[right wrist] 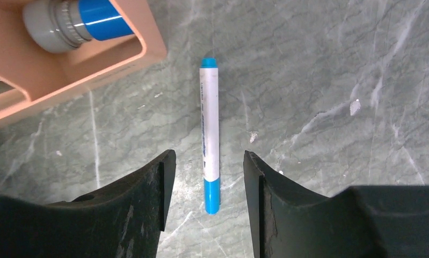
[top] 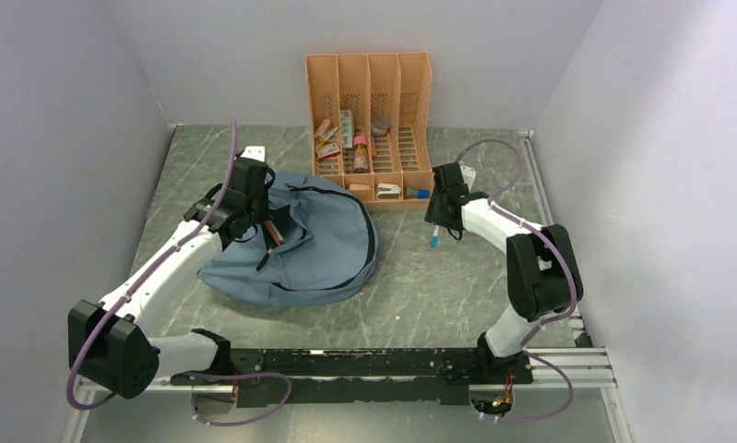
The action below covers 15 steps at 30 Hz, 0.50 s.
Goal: Pack the student bag
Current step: Pick up the stationery from the center of the board.
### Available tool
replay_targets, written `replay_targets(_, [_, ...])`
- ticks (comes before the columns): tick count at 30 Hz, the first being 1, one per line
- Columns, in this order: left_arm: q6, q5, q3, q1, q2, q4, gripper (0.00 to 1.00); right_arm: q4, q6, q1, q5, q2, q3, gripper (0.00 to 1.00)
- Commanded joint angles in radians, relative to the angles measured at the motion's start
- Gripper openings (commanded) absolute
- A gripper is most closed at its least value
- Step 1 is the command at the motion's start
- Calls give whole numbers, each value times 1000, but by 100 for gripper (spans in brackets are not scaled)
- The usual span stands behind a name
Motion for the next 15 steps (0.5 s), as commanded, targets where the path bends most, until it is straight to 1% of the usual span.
replay_targets(1, [1, -18, 18, 7, -11, 47, 5, 14, 0, -16, -6, 40, -7, 52])
replay_targets(7, [1, -18, 19, 7, -10, 48, 5, 45, 1, -20, -20, 104, 5, 51])
replay_targets(15, [2, -19, 20, 7, -5, 48, 5, 28, -5, -20, -10, 172, 42, 48])
